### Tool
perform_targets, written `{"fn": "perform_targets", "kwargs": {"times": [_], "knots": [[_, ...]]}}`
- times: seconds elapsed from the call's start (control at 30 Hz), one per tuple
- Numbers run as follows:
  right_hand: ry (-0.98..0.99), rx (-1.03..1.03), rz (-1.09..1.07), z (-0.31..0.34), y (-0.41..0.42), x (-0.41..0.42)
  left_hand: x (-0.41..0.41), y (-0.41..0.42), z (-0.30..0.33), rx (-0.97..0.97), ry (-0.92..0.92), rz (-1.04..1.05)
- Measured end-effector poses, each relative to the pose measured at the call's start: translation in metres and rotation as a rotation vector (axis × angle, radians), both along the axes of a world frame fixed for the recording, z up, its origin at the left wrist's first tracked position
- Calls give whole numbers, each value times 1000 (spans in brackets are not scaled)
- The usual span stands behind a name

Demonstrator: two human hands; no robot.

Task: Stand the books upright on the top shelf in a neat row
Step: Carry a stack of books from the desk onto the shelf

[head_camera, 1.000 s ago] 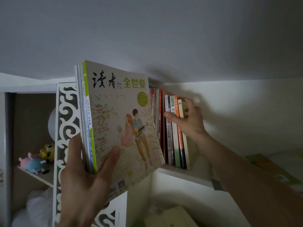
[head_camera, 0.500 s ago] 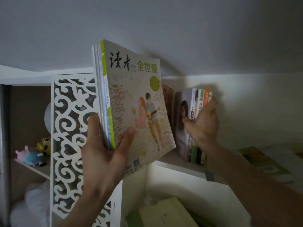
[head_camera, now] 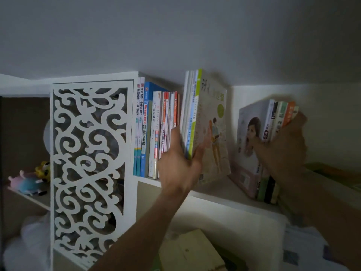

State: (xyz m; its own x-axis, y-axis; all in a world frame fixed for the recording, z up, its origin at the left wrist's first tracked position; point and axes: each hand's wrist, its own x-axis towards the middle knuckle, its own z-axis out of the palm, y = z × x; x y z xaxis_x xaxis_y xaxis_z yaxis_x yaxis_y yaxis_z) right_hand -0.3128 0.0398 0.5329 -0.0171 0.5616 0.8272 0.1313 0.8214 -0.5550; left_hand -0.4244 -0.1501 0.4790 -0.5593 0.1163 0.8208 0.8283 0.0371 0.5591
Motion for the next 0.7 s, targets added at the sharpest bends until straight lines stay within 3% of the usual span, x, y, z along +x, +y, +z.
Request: {"fn": "perform_targets", "kwargs": {"times": [0.33, 0.53, 0.63, 0.7], "knots": [[106, -69, 100, 4, -29, -40, -36, 54, -19, -49, -67, 223], [-102, -34, 116, 8, -63, -82, -41, 51, -10, -134, -77, 170], [-118, -26, 111, 8, -75, -90, -39, 44, -5, -194, -100, 154], [-93, -59, 167, 6, -71, -92, -39, 38, 0, -328, -50, 252]]}}
